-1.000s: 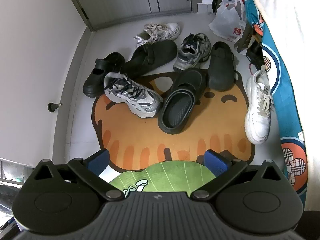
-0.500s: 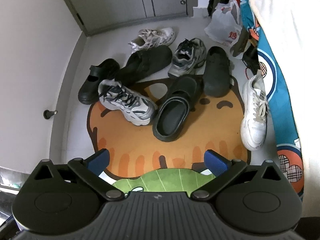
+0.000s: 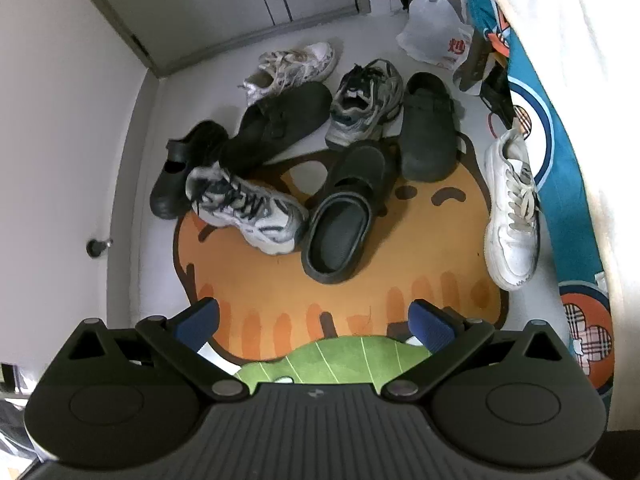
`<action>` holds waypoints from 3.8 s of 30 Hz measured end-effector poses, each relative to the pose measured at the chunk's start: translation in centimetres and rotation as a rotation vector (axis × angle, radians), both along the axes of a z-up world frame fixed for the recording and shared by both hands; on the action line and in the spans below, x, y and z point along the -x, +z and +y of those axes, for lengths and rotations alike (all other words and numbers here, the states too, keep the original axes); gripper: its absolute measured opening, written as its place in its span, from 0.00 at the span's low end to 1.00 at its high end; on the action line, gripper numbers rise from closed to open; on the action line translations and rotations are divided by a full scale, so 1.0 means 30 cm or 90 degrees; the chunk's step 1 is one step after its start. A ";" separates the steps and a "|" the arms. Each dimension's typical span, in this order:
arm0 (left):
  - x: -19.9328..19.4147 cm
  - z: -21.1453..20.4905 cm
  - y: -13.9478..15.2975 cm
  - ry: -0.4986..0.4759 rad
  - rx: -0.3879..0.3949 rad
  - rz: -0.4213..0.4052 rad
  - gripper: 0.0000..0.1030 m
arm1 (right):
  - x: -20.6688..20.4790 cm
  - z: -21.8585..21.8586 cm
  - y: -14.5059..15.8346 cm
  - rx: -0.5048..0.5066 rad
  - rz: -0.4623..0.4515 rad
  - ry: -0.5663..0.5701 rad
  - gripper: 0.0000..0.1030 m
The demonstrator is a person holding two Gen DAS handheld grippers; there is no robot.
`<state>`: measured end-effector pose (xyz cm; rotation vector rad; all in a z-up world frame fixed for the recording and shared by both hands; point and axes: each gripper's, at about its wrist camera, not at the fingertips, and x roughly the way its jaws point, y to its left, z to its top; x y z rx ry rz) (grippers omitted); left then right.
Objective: Organize scattered shoes
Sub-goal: 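Move both tools toward the scattered shoe pile on the mat, then lower the left tool over the black clog in the pile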
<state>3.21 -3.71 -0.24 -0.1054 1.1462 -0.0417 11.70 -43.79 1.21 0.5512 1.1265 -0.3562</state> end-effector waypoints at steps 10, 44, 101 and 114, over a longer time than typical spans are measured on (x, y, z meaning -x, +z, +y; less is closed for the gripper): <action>-0.028 -0.062 0.002 -0.015 0.002 -0.007 0.92 | -0.039 -0.082 -0.015 -0.003 -0.008 -0.016 1.00; -0.092 0.064 -0.047 0.101 0.124 0.002 0.95 | -0.191 -0.030 -0.129 0.024 -0.029 0.065 1.00; -0.425 -0.230 -0.170 -0.108 0.239 -0.021 0.94 | -0.219 -0.445 0.089 0.081 -0.234 -0.104 1.00; -0.428 -0.212 -0.154 -0.059 0.234 -0.047 0.94 | -0.179 -0.477 0.087 0.025 -0.227 -0.109 1.00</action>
